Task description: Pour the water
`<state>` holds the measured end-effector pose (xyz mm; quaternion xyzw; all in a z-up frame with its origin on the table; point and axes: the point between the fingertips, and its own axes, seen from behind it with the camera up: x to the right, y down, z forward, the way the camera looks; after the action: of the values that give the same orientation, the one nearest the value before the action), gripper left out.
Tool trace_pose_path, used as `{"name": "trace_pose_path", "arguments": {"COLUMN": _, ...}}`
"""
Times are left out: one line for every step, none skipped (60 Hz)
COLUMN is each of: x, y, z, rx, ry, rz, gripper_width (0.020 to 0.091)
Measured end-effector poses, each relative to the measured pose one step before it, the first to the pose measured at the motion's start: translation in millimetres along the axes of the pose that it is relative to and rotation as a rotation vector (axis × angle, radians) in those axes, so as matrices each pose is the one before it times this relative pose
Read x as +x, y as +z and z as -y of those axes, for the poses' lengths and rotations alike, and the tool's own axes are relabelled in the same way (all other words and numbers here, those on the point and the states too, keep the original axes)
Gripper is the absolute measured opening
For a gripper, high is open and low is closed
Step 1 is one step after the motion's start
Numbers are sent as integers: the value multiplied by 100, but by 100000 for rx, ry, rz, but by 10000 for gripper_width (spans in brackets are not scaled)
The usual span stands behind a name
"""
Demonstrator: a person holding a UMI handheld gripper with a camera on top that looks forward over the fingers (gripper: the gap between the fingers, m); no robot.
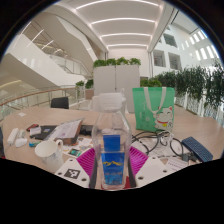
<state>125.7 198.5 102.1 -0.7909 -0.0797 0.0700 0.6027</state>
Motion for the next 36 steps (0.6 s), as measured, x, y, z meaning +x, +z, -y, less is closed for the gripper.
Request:
{"name": "trace_pose_path", "arguments": {"x": -91, "y": 68, "z": -312, "rx": -183, "ry": -327, "rz": 610, "gripper_width": 456}}
{"name": "trace_pose_path", "arguments": {"x": -77, "y": 64, "z": -297, "rx": -302, "ry": -430, "rz": 426, "gripper_width": 456}}
{"name": "trace_pose_path", "arguments": {"x": -94, "y": 61, "z": -276, "rx": -325, "ry": -508, "rz": 220, "gripper_width": 457}}
{"name": "trace_pose_path", "arguments": {"x": 89, "y": 396, "z": -241, "rx": -27, "ry": -564, "rz": 311, "gripper_width": 457}}
{"name": "trace_pose_path", "arguments": {"x": -59, "y": -73, "z": -431, "rx": -9, "ry": -677, "rz": 72, "gripper_width": 456}}
{"name": "trace_pose_path", "arguments": {"x": -56, "y": 57, "z": -251, "rx": -129, "ry": -956, "rz": 61, "gripper_width": 457}}
{"name": "trace_pose_path", "arguments": {"x": 24, "y": 68, "z": -195, "rx": -128, "ry": -917, "rz": -123, "gripper_width": 457}}
{"name": "trace_pose_path", "arguments": {"x": 57, "y": 54, "z": -289, "rx": -220, "ry": -793, "rz": -239, "gripper_width": 458}}
{"name": "trace_pose_path", "arguments": {"x": 223, "y": 192, "z": -178, "rx": -461, "ry": -640, "rz": -148, "gripper_width": 459}}
{"name": "trace_pose_path", "arguments": {"x": -212, "y": -110, "z": -301, "rx": 607, "ry": -290, "rz": -497, "gripper_width": 463}}
{"name": "trace_pose_path", "arguments": {"x": 45, "y": -4, "z": 247, "rx": 1945, "ry": 403, "rz": -153, "gripper_width": 463}}
{"name": "trace_pose_path", "arguments": {"x": 6, "y": -4, "z": -164, "rx": -29, "ry": 669, "rz": 13, "gripper_width": 461}}
{"name": "trace_pose_path", "arguments": {"x": 56, "y": -20, "z": -105, "rx": -194, "ry": 764, "rz": -246, "gripper_width": 462}}
{"name": "trace_pose_path", "arguments": {"x": 119, "y": 4, "z": 132, "rx": 516, "ry": 1022, "rz": -419, "gripper_width": 462}}
{"name": "trace_pose_path", "arguments": {"x": 163, "y": 159, "z": 185, "rx": -30, "ry": 1049, "rz": -248, "gripper_width": 463}}
{"name": "trace_pose_path", "arguments": {"x": -41, "y": -141, "z": -294, "rx": -200, "ry": 920, "rz": -248, "gripper_width": 461}}
{"name": "trace_pose_path", "arguments": {"x": 83, "y": -26, "z": -90, "rx": -106, "ry": 1033, "rz": -303, "gripper_width": 461}}
{"name": "trace_pose_path", "arguments": {"x": 88, "y": -19, "z": -80, "rx": -140, "ry": 1031, "rz": -205, "gripper_width": 461}}
{"name": "trace_pose_path", "arguments": {"x": 78, "y": -23, "z": -15, "rx": 105, "ry": 991, "rz": -183, "gripper_width": 460}}
{"name": "trace_pose_path", "arguments": {"x": 49, "y": -5, "z": -62, "rx": -152, "ry": 710, "rz": -85, "gripper_width": 462}}
{"name": "trace_pose_path", "arguments": {"x": 22, "y": -16, "z": -19, "rx": -129, "ry": 446, "rz": 99, "gripper_width": 465}}
{"name": "trace_pose_path", "arguments": {"x": 40, "y": 130, "z": 26, "rx": -258, "ry": 170, "rz": -16, "gripper_width": 472}}
{"name": "trace_pose_path", "arguments": {"x": 61, "y": -212, "z": 189, "rx": -479, "ry": -88, "rz": -5, "gripper_width": 479}}
{"name": "trace_pose_path", "arguments": {"x": -3, "y": -90, "z": -55, "rx": -766, "ry": -179, "rz": 11, "gripper_width": 492}}
{"name": "trace_pose_path", "arguments": {"x": -31, "y": -105, "z": -66, "rx": -843, "ry": -214, "rz": -71, "gripper_width": 502}}
{"name": "trace_pose_path", "arguments": {"x": -16, "y": -73, "z": -59, "rx": -1014, "ry": -219, "rz": -160, "gripper_width": 513}}
{"name": "trace_pose_path", "arguments": {"x": 13, "y": 181, "z": -221, "rx": -1085, "ry": -59, "rz": -349, "gripper_width": 524}}
{"name": "trace_pose_path", "arguments": {"x": 132, "y": -148, "z": -183, "rx": -1855, "ry": -115, "rz": -517, "gripper_width": 534}}
{"name": "trace_pose_path", "arguments": {"x": 89, "y": -136, "z": -258, "rx": -2139, "ry": -34, "rz": -629, "gripper_width": 548}}
{"name": "trace_pose_path", "arguments": {"x": 98, "y": -185, "z": -184, "rx": -1913, "ry": 37, "rz": -635, "gripper_width": 573}}
{"name": "trace_pose_path", "arguments": {"x": 3, "y": -201, "z": -123, "rx": -1473, "ry": 88, "rz": -412, "gripper_width": 607}}
{"name": "trace_pose_path", "arguments": {"x": -104, "y": -279, "z": -4, "rx": -932, "ry": 74, "rz": 64, "gripper_width": 648}}
{"name": "trace_pose_path", "arguments": {"x": 42, "y": 104, "z": -136, "rx": -469, "ry": -7, "rz": 123, "gripper_width": 697}}
{"name": "trace_pose_path", "arguments": {"x": -235, "y": -619, "z": -54, "rx": -365, "ry": 158, "rz": 64, "gripper_width": 749}}
{"name": "trace_pose_path", "arguments": {"x": -190, "y": -468, "z": -11, "rx": -623, "ry": 434, "rz": 143, "gripper_width": 800}}
{"name": "trace_pose_path", "arguments": {"x": -237, "y": -504, "z": -51, "rx": -755, "ry": 471, "rz": 295, "gripper_width": 836}}
